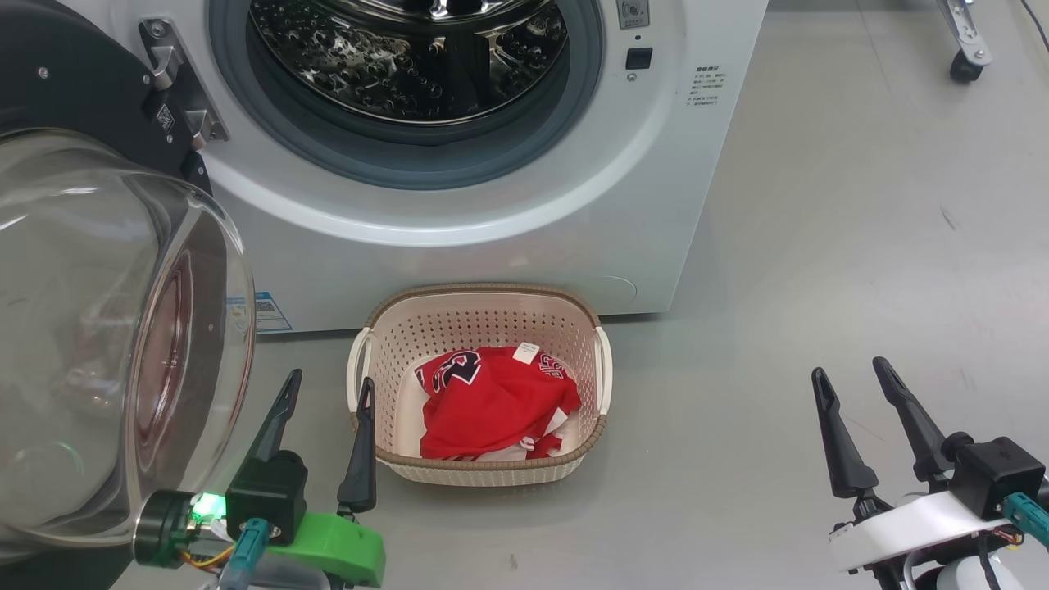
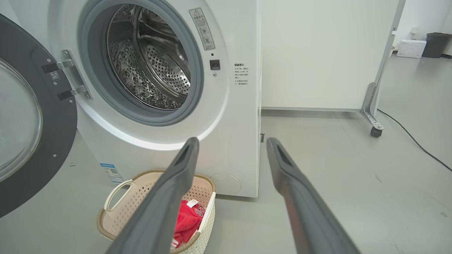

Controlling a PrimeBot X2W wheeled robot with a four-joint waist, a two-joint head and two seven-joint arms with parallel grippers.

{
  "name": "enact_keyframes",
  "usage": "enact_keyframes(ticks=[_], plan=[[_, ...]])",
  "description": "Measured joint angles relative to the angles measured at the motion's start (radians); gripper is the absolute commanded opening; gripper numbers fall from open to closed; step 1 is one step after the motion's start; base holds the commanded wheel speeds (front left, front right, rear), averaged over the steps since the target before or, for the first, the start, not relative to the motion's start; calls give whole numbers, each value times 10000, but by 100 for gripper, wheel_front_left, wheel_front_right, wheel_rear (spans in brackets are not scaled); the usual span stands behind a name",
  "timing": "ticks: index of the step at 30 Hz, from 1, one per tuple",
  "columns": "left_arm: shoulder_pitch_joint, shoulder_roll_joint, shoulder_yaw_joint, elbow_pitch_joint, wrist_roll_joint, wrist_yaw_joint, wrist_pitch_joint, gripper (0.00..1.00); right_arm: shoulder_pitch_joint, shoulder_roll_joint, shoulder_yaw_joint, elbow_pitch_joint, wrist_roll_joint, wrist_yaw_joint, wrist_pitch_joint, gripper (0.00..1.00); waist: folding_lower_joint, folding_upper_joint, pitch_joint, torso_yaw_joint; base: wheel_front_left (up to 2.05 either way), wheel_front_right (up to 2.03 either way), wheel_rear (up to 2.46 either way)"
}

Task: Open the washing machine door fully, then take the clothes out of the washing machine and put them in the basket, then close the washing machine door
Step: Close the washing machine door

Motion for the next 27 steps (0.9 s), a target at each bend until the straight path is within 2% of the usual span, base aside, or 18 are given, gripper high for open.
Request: enact_keyframes(ticks=[12,27], plan=[[6,2,-92,-92,0,0,2,100,0,-6,-232,-25,0,4,0,100,0,0,23,148,0,0,0],[6,2,-155,-222,-50,0,-94,100,24,-115,-479,-282,-77,-4,0,100,0,0,16,1148,0,0,0]])
